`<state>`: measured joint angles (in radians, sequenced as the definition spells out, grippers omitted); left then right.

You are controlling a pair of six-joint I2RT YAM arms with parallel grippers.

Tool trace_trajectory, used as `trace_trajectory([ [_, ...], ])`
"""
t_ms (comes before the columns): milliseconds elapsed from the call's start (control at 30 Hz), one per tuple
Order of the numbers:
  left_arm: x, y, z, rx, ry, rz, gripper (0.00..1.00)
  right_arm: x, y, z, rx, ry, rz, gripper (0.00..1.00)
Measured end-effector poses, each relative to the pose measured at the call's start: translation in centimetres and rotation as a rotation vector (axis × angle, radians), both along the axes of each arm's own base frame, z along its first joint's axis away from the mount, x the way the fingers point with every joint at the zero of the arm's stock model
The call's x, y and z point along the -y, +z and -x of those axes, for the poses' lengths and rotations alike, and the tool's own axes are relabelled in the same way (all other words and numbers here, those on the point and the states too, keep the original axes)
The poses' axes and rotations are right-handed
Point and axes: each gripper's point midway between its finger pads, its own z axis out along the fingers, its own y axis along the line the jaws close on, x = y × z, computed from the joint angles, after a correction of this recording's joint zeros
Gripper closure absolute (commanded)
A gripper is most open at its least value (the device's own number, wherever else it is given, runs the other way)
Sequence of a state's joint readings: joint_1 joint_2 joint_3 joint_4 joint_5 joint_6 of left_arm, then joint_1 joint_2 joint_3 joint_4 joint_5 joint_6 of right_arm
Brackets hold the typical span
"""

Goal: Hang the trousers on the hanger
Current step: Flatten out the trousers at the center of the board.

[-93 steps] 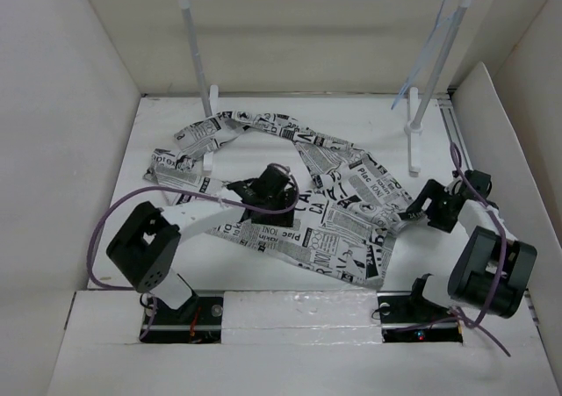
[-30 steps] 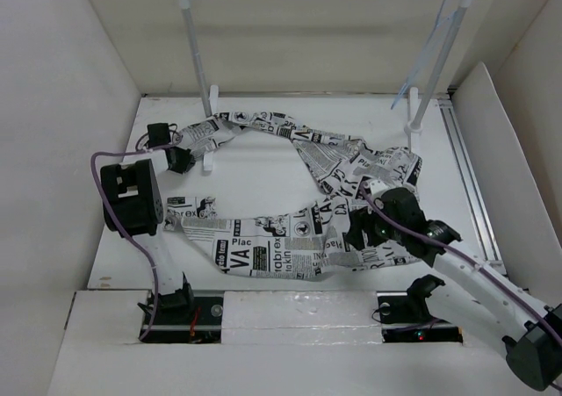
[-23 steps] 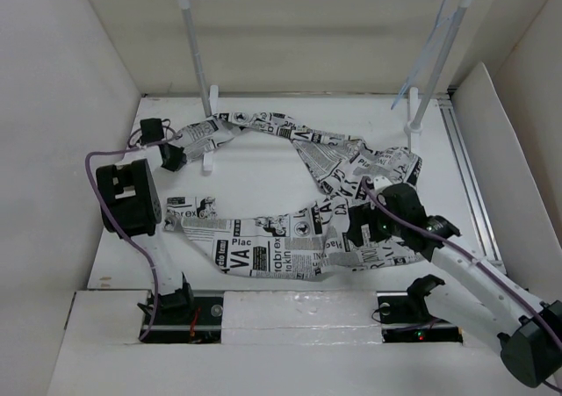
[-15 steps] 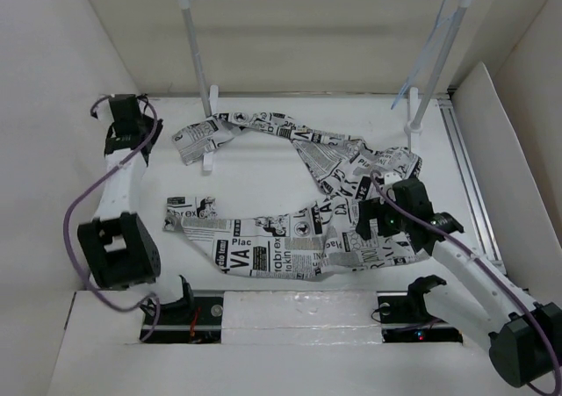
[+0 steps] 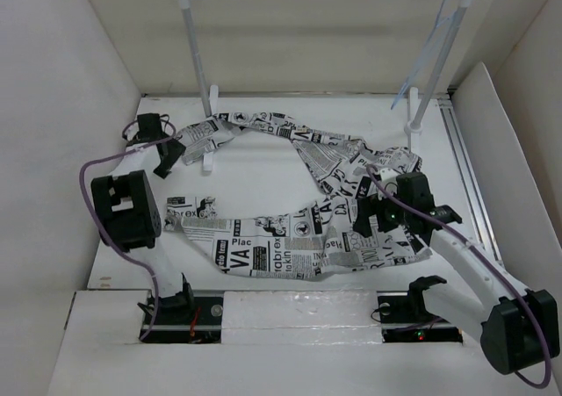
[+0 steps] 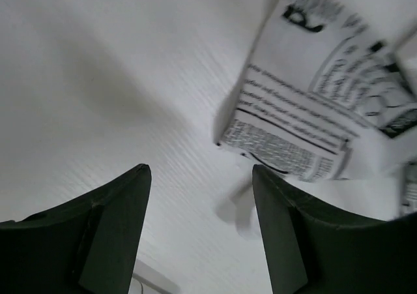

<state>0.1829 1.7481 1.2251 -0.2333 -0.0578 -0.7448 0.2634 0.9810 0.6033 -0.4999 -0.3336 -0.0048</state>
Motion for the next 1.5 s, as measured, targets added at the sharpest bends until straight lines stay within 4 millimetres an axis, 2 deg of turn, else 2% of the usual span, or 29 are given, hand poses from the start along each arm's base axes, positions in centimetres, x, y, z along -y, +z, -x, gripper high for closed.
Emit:
trace_trajectory([
  [67, 0.5, -2.9, 0.4, -0.092, -0.023, -0.020, 0.40, -0.3, 0.2, 0.1, 0.006, 0.017, -0.006, 0.01],
  [133, 0.9, -3.9, -0.2, -0.125, -0.049, -0.042, 0.40, -0.5, 0.3, 0.2, 0.013, 0.024, -0.010, 0.01],
  [233, 1.3, -3.7, -2.0, -0.113, -0.084, -0.071, 0.42, -0.7, 0.4, 0.3, 0.020, 0.031, -0.016, 0.01],
  [400, 0.6, -3.9, -4.2, -0.108, -0.098, -0.113, 0.54, -1.0, 0.2, 0.7, 0.006, 0.022, -0.029, 0.01],
  [533, 0.2, -5.9, -3.8, -0.166, -0.101, -0.141, 0.55, -0.9, 0.1, 0.6, 0.005, 0.012, -0.023, 0.01],
  [633, 0.2, -5.9, -4.0, -0.160, -0.110, -0.153, 0.48, -0.8, 0.2, 0.3, 0.006, 0.006, -0.014, 0.01],
  [733, 0.9, -5.9, -4.2, -0.163, -0.136, -0.164, 0.48, -1.0, 0.5, -0.2, 0.008, 0.007, -0.016, 0.01],
  [800, 1.4, -5.9, -4.5, -0.165, -0.156, -0.173, 0.55, -1.2, 0.7, -0.7, 0.014, 0.008, -0.019, 0.01],
  [867, 2.1, -6.0, -5.1, -0.163, -0.179, -0.180, 0.71, -1.4, 0.6, -1.0, 0.013, 0.013, -0.021, 0.01],
  [900, 2.6, -6.1, -5.4, -0.164, -0.192, -0.184, 0.88, -1.5, 0.6, -1.0, 0.013, 0.015, -0.021, 0.01],
  [933, 3.1, -6.1, -5.6, -0.162, -0.201, -0.185, 0.97, -1.6, 0.6, -1.0, 0.013, 0.017, -0.021, 0.01],
  [967, 3.4, -6.2, -5.7, -0.162, -0.209, -0.187, 1.00, -1.6, 0.6, -1.0, 0.013, 0.017, -0.021, 0.01],
  [1067, 4.0, -6.2, -5.6, -0.164, -0.220, -0.184, 1.00, -1.5, 0.9, -1.1, 0.026, 0.014, -0.020, 0.00],
  [1200, 3.6, -5.7, -4.5, -0.173, -0.210, -0.167, 1.00, -1.1, 1.7, -1.2, 0.056, 0.000, -0.013, 0.01],
  [1267, 2.9, -4.3, -2.8, -0.184, -0.195, -0.164, 1.00, -0.8, 1.9, -1.3, 0.066, -0.014, -0.006, 0.01],
  [1333, 2.4, -1.1, -2.0, -0.144, -0.182, -0.172, 1.00, -0.3, 2.1, -1.3, 0.072, -0.032, 0.001, 0.01],
  [1400, 2.1, 3.7, -1.9, -0.048, -0.166, -0.190, 1.00, 0.2, 2.2, -1.3, 0.076, -0.052, 0.006, 0.01],
  [1500, 2.4, 12.2, -1.3, 0.141, -0.146, -0.224, 1.00, 1.3, 2.4, -1.7, 0.084, -0.096, 0.012, 0.01],
])
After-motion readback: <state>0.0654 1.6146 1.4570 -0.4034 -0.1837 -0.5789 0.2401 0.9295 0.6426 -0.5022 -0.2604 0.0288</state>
